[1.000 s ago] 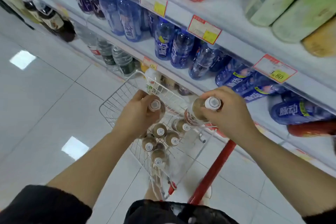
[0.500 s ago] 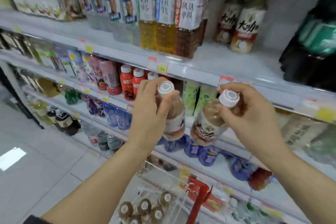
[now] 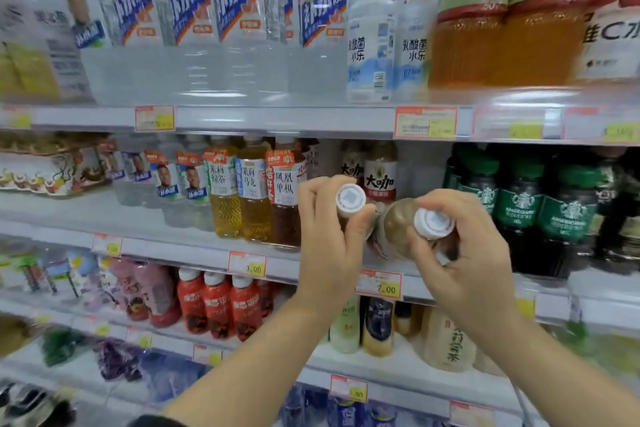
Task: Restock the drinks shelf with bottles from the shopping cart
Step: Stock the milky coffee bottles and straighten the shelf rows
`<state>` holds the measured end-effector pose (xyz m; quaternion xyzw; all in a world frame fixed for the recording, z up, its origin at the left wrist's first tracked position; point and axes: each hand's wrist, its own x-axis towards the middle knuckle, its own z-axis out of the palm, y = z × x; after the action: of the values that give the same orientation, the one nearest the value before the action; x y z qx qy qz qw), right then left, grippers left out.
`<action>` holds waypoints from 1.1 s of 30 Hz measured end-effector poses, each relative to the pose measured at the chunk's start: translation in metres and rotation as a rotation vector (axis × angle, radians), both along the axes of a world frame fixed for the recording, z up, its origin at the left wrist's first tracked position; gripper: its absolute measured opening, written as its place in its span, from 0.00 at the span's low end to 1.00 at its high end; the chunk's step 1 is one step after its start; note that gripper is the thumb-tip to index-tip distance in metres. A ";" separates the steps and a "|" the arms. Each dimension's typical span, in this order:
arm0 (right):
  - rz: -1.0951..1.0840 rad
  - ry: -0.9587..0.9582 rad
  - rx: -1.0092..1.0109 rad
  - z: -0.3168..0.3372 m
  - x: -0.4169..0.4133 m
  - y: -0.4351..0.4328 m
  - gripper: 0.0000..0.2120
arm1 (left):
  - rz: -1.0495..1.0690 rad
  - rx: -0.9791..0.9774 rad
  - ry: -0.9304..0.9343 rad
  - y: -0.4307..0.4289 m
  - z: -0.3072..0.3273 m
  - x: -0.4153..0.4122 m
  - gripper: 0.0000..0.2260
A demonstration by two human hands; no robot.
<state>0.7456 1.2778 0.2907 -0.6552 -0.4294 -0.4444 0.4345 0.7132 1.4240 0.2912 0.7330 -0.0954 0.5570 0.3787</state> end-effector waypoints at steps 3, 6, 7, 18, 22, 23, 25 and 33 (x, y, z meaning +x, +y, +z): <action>-0.024 0.048 -0.012 0.000 0.021 0.009 0.11 | -0.039 0.006 0.070 0.004 0.007 0.028 0.14; -0.061 0.114 -0.014 0.001 0.039 0.015 0.13 | -0.062 -0.011 0.159 0.009 0.010 0.051 0.11; -0.068 0.129 -0.014 0.002 0.044 0.017 0.15 | -0.078 -0.031 0.187 0.010 0.010 0.056 0.08; -0.083 0.548 0.209 0.029 0.096 0.049 0.13 | -0.212 -0.381 0.485 0.038 0.042 0.126 0.14; -0.041 0.603 0.183 0.026 0.114 0.056 0.14 | -0.206 -0.420 0.448 0.038 0.035 0.135 0.15; -0.053 0.617 0.168 0.021 0.116 0.055 0.16 | -0.222 -0.423 0.432 0.038 0.029 0.131 0.14; -0.056 0.709 0.126 0.004 0.114 0.051 0.28 | -0.231 -0.404 0.442 0.036 0.009 0.118 0.19; -0.145 0.867 -0.166 -0.031 0.114 0.039 0.49 | 0.002 -0.198 0.719 0.038 -0.039 0.116 0.37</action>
<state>0.8601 1.3169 0.2599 -0.8420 -0.1947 -0.1220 0.4881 0.8291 1.4617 0.2526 0.8417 0.0984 0.2709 0.4565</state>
